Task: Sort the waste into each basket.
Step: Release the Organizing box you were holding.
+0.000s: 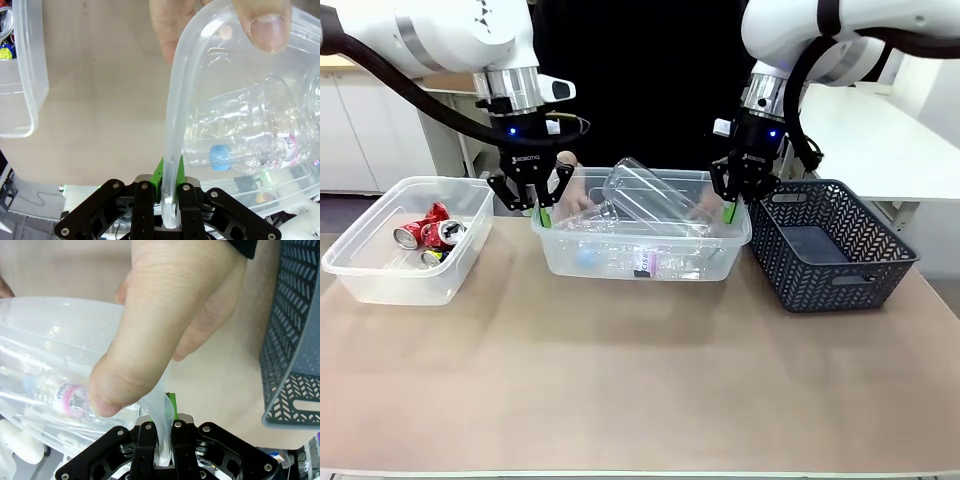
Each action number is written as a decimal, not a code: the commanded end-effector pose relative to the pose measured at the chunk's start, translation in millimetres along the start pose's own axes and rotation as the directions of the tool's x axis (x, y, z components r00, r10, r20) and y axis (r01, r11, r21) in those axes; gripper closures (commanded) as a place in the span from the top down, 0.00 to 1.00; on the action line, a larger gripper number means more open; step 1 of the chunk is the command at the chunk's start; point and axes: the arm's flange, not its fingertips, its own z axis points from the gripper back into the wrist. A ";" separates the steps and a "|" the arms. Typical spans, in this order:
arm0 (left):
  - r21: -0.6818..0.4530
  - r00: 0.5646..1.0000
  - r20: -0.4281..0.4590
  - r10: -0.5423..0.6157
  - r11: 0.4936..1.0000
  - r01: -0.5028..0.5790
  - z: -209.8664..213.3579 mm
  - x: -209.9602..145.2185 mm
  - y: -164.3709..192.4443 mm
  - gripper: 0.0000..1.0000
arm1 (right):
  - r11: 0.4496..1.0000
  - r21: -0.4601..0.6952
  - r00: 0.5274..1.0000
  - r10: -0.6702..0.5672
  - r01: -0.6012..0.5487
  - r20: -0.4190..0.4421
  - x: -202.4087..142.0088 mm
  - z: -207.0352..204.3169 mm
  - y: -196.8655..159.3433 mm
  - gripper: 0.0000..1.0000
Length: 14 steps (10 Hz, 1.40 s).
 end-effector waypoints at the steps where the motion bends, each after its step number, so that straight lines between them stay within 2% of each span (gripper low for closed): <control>1: 0.000 1.000 0.000 0.000 1.000 0.000 0.0 0.0 0.0 0.30 | 1.000 0.000 1.000 0.000 0.000 0.000 0.0 0.0 0.0 0.33; 2: 0.009 1.000 0.004 -0.003 1.000 0.003 1.3 0.3 0.7 0.65 | 1.000 0.012 0.995 0.017 -0.018 0.098 -11.0 4.7 -1.3 0.59; 3: 0.007 1.000 0.011 -0.005 1.000 0.005 3.7 -1.7 0.7 0.88 | 1.000 0.006 0.985 0.012 -0.013 0.173 -19.3 6.2 -0.3 0.89; 4: 0.019 1.000 0.024 -0.005 1.000 0.005 7.5 -5.3 2.8 0.69 | 1.000 0.007 0.966 0.006 -0.008 0.257 -28.0 10.6 0.6 1.00; 5: 0.020 0.999 0.038 -0.002 1.000 0.002 12.0 -9.6 6.2 1.00 | 1.000 0.009 0.942 0.010 -0.014 0.335 -39.6 17.8 0.7 0.73; 6: 0.016 0.998 0.067 -0.010 1.000 0.009 18.4 -17.5 10.5 1.00 | 1.000 -0.002 0.905 0.009 -0.010 0.426 -54.7 26.4 0.4 1.00; 7: 0.009 0.994 0.107 -0.009 1.000 0.008 25.8 -26.2 14.9 1.00 | 1.000 -0.007 0.876 0.028 -0.028 0.481 -66.0 30.4 0.8 1.00; 9: -0.012 0.982 0.184 -0.034 0.999 0.037 33.2 -43.4 19.8 1.00 | 0.999 -0.031 0.847 0.050 -0.040 0.529 -81.3 29.0 -1.5 1.00; 11: -0.021 0.961 0.273 -0.042 0.999 0.050 29.0 -46.4 22.2 1.00 | 0.998 -0.034 0.841 0.055 -0.044 0.538 -89.9 24.1 -7.8 1.00; 12: -0.031 0.949 0.314 -0.037 0.998 0.049 25.6 -42.1 22.7 1.00 | 0.999 -0.046 0.863 0.028 -0.006 0.505 -85.6 19.4 -8.2 0.98; 13: -0.018 0.976 0.217 -0.014 1.000 0.018 43.7 -42.9 12.5 1.00 | 0.999 -0.021 0.853 0.033 -0.026 0.522 -86.3 32.8 -1.8 0.98; 14: -0.018 0.976 0.217 -0.014 1.000 0.018 43.7 -42.9 12.5 1.00 | 0.999 -0.021 0.853 0.033 -0.026 0.522 -86.3 32.8 -1.8 0.98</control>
